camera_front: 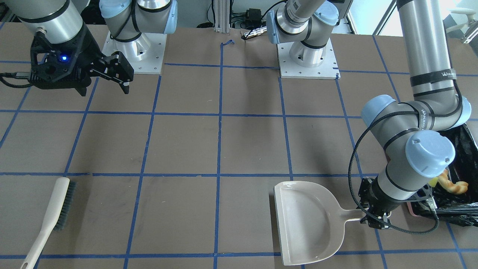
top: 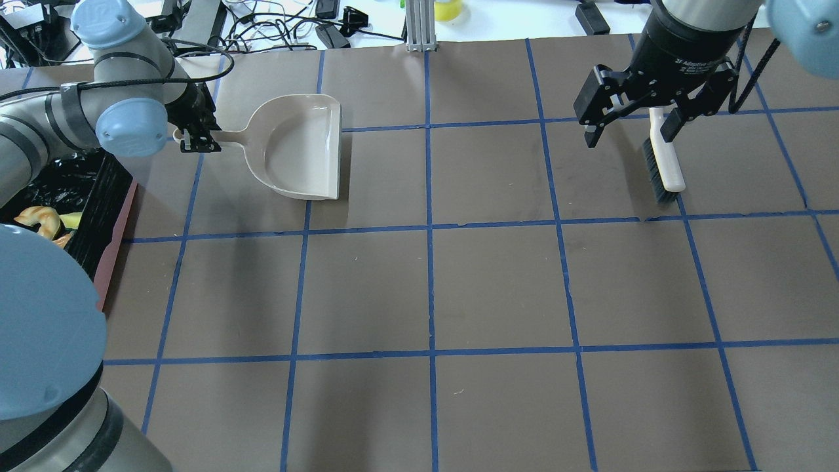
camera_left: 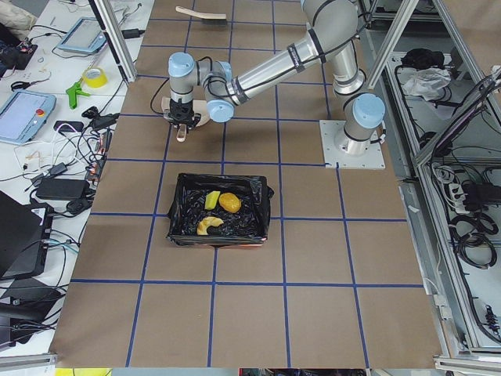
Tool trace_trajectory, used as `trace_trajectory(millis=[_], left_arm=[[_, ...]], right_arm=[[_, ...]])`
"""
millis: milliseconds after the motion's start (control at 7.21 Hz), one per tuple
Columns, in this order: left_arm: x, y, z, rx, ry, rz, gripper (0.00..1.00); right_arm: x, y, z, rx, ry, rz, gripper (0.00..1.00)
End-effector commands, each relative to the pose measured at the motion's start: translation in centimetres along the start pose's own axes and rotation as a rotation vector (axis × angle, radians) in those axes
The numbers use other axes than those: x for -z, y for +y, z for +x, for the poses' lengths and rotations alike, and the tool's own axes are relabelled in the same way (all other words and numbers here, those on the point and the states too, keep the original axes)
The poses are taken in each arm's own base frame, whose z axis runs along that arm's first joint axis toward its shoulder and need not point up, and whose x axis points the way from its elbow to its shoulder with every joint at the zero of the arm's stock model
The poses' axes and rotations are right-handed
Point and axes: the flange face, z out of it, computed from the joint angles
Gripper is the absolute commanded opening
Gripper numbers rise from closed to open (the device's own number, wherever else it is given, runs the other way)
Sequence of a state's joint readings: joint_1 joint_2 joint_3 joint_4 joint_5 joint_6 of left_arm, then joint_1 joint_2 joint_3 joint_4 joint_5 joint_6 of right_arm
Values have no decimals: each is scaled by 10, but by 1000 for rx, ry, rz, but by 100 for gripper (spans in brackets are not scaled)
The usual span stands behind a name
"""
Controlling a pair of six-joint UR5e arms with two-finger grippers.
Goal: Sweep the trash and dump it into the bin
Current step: 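Bring the empty dustpan back and lower it onto the table with the left gripper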
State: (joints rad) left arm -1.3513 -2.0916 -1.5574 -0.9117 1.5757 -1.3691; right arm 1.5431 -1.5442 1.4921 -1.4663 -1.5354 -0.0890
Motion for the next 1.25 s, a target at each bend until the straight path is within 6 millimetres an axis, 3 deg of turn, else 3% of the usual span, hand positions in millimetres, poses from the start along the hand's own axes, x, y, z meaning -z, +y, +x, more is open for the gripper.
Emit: trace_trajectory(millis=[0,833,1110], left_arm=[[-18,0,-1,23,-27,-5,0],[-29,6,-9,28,-53,-8,0],[-24,9,-9,-7,-48,-10,0]], right_arm=[[0,1,0,1,0,-4,100],[-1,1,-1,-8,0,-6,100],[-1,1,-1,-2,0,-6,100]])
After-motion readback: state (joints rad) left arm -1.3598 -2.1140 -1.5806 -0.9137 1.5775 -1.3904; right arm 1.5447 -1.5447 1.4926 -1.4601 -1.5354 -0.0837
